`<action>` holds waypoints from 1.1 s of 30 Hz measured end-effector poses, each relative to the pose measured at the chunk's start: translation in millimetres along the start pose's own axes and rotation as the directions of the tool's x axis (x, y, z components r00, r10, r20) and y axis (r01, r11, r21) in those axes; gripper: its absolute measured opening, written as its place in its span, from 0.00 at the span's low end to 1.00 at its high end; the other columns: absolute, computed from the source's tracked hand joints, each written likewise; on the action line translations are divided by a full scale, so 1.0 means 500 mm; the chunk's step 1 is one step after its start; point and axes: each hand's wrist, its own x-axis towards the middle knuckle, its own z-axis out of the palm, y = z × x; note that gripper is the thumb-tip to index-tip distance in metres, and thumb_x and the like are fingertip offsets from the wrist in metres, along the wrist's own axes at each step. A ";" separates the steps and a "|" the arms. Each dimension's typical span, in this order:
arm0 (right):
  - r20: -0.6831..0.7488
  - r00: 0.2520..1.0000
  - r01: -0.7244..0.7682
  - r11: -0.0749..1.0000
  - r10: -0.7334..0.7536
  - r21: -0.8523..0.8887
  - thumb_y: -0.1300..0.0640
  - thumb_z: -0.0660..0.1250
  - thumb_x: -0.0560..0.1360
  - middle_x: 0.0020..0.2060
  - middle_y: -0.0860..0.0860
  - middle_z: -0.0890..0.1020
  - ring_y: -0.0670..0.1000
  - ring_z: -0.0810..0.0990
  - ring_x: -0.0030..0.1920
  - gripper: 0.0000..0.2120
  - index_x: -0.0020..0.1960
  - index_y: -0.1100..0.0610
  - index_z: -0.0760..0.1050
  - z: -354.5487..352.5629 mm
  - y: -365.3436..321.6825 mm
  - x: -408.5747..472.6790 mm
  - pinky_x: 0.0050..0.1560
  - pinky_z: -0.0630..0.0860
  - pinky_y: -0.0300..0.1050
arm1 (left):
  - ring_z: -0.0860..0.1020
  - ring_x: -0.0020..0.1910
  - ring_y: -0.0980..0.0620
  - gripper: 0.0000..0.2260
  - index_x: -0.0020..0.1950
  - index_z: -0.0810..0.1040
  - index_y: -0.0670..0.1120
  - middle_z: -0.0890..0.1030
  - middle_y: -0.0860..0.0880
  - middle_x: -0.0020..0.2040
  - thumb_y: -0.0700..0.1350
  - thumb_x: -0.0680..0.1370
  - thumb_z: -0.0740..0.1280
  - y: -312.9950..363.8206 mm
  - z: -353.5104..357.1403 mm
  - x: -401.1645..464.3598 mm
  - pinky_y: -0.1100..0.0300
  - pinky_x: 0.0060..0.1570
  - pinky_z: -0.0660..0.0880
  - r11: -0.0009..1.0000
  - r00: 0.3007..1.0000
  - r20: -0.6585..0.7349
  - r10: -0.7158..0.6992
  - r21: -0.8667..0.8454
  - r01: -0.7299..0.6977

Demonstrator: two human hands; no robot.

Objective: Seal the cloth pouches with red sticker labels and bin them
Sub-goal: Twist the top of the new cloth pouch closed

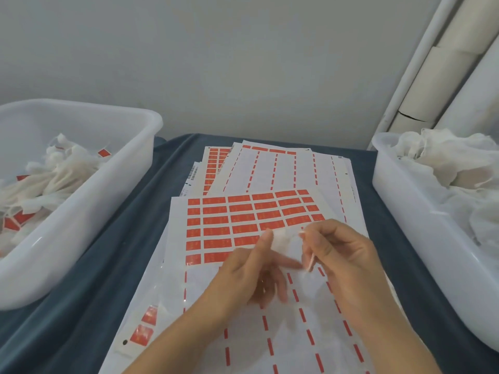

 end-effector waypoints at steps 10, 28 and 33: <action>0.230 0.964 -0.071 0.963 0.133 -0.260 0.46 0.65 0.66 0.31 0.43 0.80 0.42 0.77 0.31 0.06 0.37 0.46 0.78 0.014 0.016 -0.001 0.36 0.75 0.29 | 0.68 0.23 0.57 0.13 0.52 0.81 0.43 0.80 0.47 0.39 0.45 0.70 0.66 0.000 -0.073 0.010 0.69 0.17 0.63 0.452 0.985 -0.011 -0.173 -0.890 0.070; -0.062 0.992 0.072 0.884 -0.114 -0.461 0.42 0.54 0.70 0.43 0.36 0.76 0.34 0.76 0.49 0.09 0.46 0.44 0.66 0.034 0.056 -0.007 0.44 0.74 0.24 | 0.70 0.23 0.57 0.15 0.32 0.77 0.49 0.73 0.52 0.25 0.55 0.75 0.63 -0.002 -0.024 0.025 0.67 0.29 0.71 0.964 0.955 0.131 -0.264 -0.007 0.268; -0.116 0.992 -0.007 0.907 -0.047 -0.421 0.41 0.57 0.67 0.43 0.35 0.76 0.39 0.80 0.43 0.09 0.45 0.42 0.68 0.025 0.047 0.001 0.44 0.76 0.28 | 0.71 0.28 0.57 0.17 0.43 0.78 0.49 0.74 0.54 0.29 0.61 0.67 0.63 -0.011 -0.018 0.006 0.66 0.36 0.72 0.996 0.998 0.069 0.012 0.086 -0.018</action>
